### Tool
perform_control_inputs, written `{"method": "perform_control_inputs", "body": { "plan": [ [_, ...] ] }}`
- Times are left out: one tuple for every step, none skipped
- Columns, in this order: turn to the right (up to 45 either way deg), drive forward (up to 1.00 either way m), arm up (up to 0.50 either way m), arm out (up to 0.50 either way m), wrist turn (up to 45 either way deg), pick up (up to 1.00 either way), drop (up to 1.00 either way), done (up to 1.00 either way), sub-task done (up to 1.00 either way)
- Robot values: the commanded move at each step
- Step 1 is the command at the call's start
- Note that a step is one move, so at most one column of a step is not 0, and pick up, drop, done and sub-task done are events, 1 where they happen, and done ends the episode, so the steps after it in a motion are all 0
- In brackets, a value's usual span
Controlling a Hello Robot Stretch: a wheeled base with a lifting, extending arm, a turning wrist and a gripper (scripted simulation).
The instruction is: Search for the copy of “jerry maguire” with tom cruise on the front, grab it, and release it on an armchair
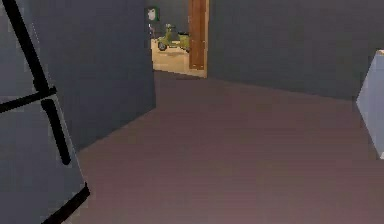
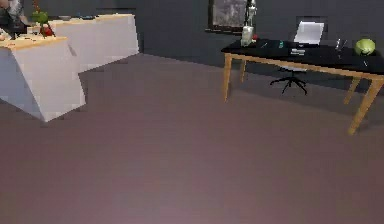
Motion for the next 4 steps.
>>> {"method": "perform_control_inputs", "body": {
  "plan": [
    [0.0, 1.00, 0.00, 0.00, 0.0, 0.00, 0.00, 0.00, 0.00],
    [-3.0, 0.00, 0.00, 0.00, 0.0, 0.00, 0.00, 0.00, 0.00],
    [0.0, 1.00, 0.00, 0.00, 0.0, 0.00, 0.00, 0.00, 0.00],
    [0.0, 1.00, 0.00, 0.00, 0.0, 0.00, 0.00, 0.00, 0.00]
  ]
}}
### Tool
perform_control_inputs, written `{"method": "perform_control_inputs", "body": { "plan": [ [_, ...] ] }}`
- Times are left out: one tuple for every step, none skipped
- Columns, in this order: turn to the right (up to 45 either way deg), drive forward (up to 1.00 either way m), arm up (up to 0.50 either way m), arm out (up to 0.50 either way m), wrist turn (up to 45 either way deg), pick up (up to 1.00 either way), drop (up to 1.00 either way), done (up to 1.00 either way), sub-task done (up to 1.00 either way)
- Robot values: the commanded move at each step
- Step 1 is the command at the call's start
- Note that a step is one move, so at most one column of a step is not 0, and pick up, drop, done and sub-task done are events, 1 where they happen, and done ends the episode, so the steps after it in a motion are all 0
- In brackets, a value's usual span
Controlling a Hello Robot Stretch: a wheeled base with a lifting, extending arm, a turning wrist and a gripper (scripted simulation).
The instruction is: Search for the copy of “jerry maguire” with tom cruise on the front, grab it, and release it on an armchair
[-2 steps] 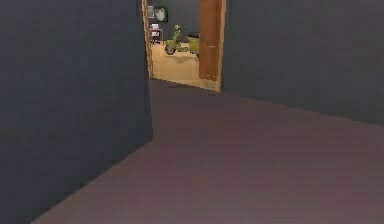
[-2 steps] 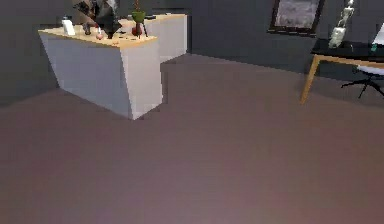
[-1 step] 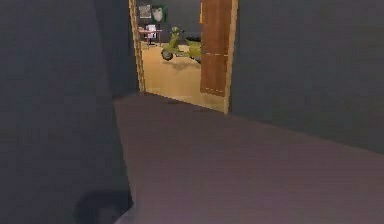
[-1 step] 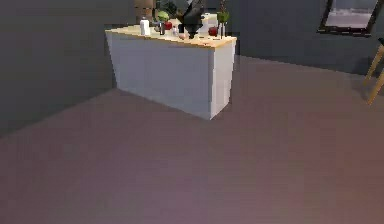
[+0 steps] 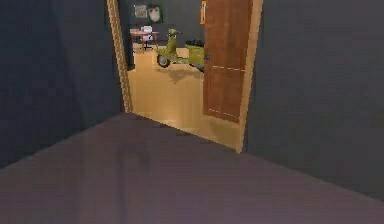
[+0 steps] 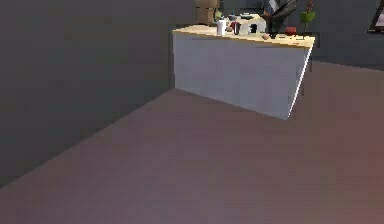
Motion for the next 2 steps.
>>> {"method": "perform_control_inputs", "body": {
  "plan": [
    [0.0, 0.45, 0.00, 0.00, 0.0, 0.00, 0.00, 0.00, 0.00],
    [-6.0, 0.00, 0.00, 0.00, 0.0, 0.00, 0.00, 0.00, 0.00]
  ]
}}
